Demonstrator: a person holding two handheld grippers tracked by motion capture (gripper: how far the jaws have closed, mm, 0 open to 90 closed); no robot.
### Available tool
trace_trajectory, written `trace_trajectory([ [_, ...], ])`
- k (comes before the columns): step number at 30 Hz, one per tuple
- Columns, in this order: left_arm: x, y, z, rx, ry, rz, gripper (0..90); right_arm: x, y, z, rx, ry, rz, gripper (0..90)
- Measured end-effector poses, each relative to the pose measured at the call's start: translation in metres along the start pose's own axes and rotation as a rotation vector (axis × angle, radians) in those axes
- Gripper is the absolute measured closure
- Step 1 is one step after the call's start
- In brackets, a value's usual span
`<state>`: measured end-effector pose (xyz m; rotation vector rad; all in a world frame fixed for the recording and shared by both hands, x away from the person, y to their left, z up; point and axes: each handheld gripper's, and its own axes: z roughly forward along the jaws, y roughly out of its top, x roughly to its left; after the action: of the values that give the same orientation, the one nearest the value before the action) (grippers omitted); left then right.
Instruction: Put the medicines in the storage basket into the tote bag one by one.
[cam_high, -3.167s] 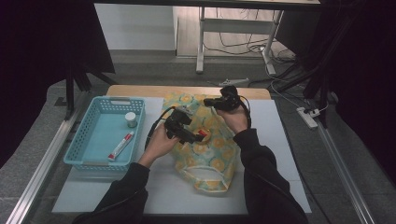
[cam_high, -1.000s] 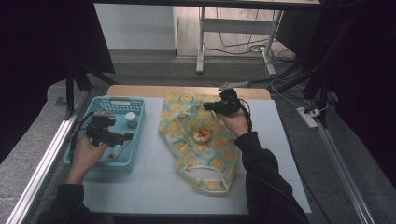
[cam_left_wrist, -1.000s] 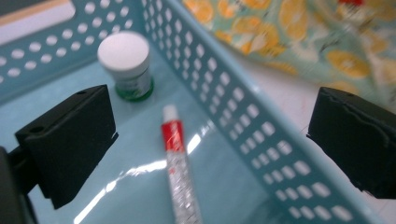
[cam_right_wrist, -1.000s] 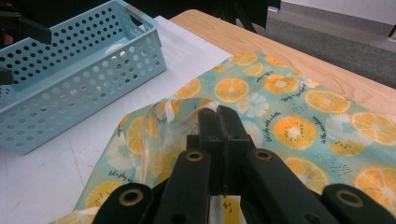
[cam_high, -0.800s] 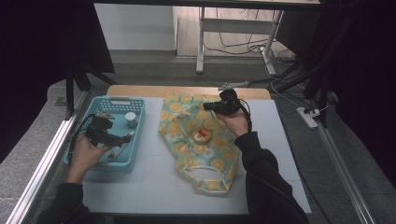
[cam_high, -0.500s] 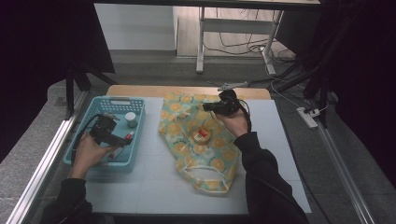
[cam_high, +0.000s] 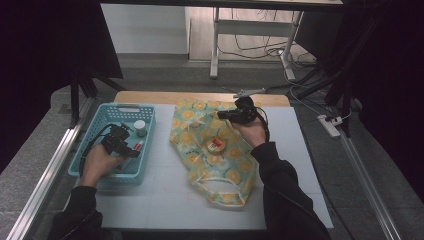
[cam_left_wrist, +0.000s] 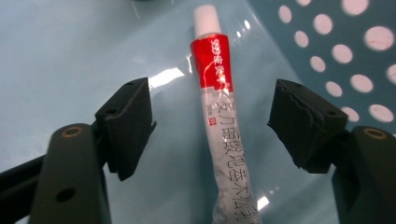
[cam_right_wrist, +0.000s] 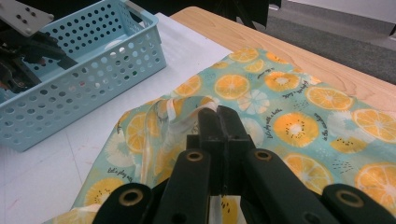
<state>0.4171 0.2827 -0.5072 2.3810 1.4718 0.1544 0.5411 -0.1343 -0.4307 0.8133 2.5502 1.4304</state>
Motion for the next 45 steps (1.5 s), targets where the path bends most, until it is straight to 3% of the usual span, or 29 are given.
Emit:
trace_trajectory([
  [9, 0.003, 0.000, 0.001, 0.024, -0.038, -0.027, 56.8, 0.000, -0.001, 0.002, 0.008, -0.001, -0.002, 90.0],
  [21, 0.003, -0.001, 0.003, 0.040, -0.068, -0.041, 73.0, 0.000, -0.001, 0.001, 0.006, -0.001, -0.002, 90.0],
  [32, 0.002, 0.000, 0.002, 0.045, -0.046, -0.043, 74.4, -0.001, 0.000, 0.000, 0.005, -0.004, -0.003, 90.0],
  [45, 0.005, -0.001, -0.011, -0.017, -0.058, -0.061, 74.5, 0.000, 0.000, 0.000, -0.002, -0.003, -0.002, 90.0],
])
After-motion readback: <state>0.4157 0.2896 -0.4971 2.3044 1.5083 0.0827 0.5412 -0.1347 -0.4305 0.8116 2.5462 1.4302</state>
